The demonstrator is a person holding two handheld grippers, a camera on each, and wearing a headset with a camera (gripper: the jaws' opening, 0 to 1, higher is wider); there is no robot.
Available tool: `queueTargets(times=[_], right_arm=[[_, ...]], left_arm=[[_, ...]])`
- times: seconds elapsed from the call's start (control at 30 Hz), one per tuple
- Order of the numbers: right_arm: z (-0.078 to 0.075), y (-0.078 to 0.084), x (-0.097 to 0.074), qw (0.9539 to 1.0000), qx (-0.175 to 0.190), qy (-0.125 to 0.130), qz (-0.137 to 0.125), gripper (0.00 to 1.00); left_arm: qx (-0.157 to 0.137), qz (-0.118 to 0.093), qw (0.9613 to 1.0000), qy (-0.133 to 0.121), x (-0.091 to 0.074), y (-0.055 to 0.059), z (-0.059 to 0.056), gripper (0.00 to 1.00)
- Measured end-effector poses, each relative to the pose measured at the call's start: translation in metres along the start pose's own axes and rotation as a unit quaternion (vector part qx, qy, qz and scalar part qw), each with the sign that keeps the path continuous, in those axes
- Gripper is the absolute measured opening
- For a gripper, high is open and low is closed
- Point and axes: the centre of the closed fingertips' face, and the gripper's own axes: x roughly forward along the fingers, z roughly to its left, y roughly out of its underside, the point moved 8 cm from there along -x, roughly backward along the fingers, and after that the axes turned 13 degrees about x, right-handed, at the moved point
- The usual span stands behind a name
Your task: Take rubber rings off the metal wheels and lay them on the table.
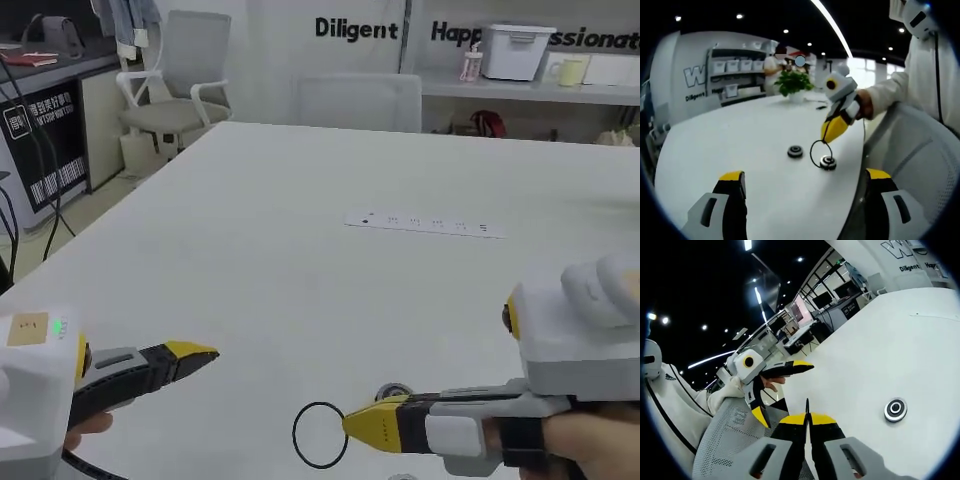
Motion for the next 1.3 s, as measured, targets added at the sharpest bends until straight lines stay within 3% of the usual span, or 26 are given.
queueTargets(times=[0.27,0.63,1.07,1.3], right_arm=[[-0.016,0.011,0.006,0.9996,0.018,0.021,0.009,0.00],[-0.028,0.030,0.015,0.9982,0.031,0.046,0.024,0.00],[-0.043,0.034,0.016,0.9948,0.060,0.081,0.013,0.00],[-0.045,0.038,0.020,0.9936,0.043,0.101,0.025,0.00]], left_arm=[[-0.019,-0.024,0.9995,0.006,0.001,0.002,0.000,0.99],[-0.018,-0.015,0.9995,0.020,0.003,0.005,-0.005,1.00],[-0.020,-0.012,0.9990,0.038,0.005,0.005,-0.009,0.98],[-0.022,-0.014,0.9988,0.041,0.005,0.005,-0.009,0.97]])
